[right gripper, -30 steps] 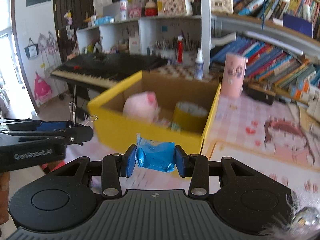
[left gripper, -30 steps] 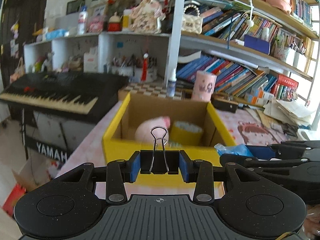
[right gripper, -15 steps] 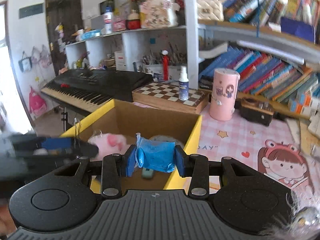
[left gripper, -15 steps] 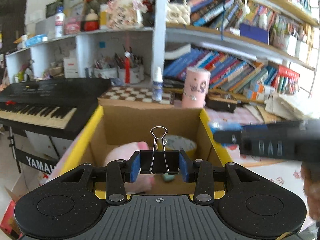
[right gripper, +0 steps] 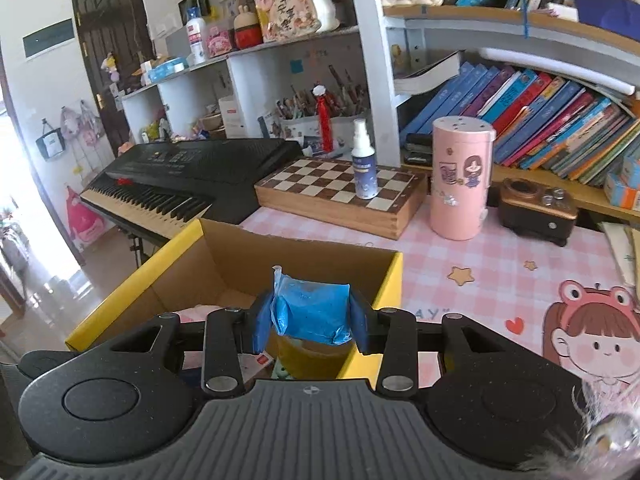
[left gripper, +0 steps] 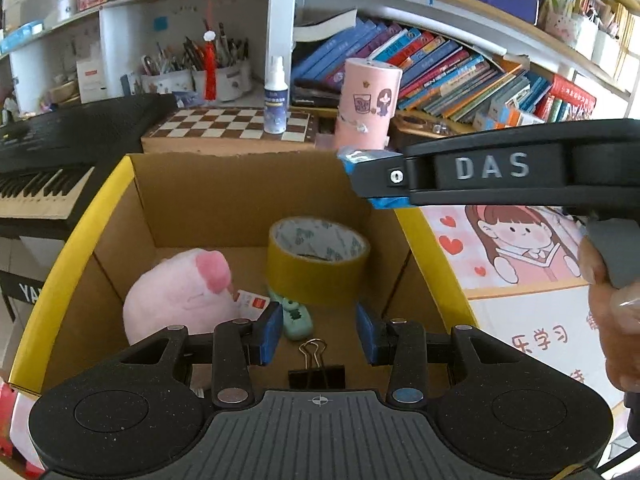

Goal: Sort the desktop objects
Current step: 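Open the left tool to drop the clip while the right tool releases the blue item, then withdraw both open tools from the box back over the table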

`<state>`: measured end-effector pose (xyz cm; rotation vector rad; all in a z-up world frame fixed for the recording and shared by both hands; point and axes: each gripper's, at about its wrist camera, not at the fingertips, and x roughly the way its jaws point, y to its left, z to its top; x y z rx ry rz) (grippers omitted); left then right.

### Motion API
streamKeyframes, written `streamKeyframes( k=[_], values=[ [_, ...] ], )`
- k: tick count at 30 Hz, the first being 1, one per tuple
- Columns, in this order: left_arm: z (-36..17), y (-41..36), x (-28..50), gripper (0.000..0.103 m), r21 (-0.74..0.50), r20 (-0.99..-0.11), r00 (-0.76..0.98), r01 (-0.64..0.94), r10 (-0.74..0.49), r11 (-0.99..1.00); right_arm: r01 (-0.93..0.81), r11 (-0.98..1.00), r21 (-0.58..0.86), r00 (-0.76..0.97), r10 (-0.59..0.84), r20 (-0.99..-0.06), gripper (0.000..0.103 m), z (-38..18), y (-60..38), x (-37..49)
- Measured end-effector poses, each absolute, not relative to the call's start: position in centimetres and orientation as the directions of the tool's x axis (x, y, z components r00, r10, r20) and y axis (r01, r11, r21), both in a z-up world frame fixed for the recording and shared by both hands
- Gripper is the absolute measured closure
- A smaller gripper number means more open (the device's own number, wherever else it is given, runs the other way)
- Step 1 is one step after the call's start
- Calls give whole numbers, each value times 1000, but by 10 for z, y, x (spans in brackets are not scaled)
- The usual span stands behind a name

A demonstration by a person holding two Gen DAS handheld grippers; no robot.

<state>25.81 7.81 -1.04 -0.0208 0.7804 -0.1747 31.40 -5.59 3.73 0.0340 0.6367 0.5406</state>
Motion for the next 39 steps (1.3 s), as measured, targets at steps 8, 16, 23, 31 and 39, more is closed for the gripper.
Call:
streamKeyframes(
  k=[8,16,23,31,39],
  values=[
    [-15,83,252,56,-58,-716,685,139,-139,989,-560,810,171,589,535,-605,66,27,-31,324],
    [-12,88,244,51,-48,-698,707,113,-114,992,-615,772,159,503,540,-674,65,10,-8,327],
    [-6,95,232,51,-51,-668,736,101,-110,994,-589,790,170,530,536,-658,61,14,-13,319],
    [9,105,201,51,-68,-600,790,103,-123,992,-500,850,163,636,489,-598,61,36,-36,283],
    [21,115,159,49,-43,-512,852,99,-107,994,-338,923,182,771,383,-509,61,47,-66,219]
  ],
)
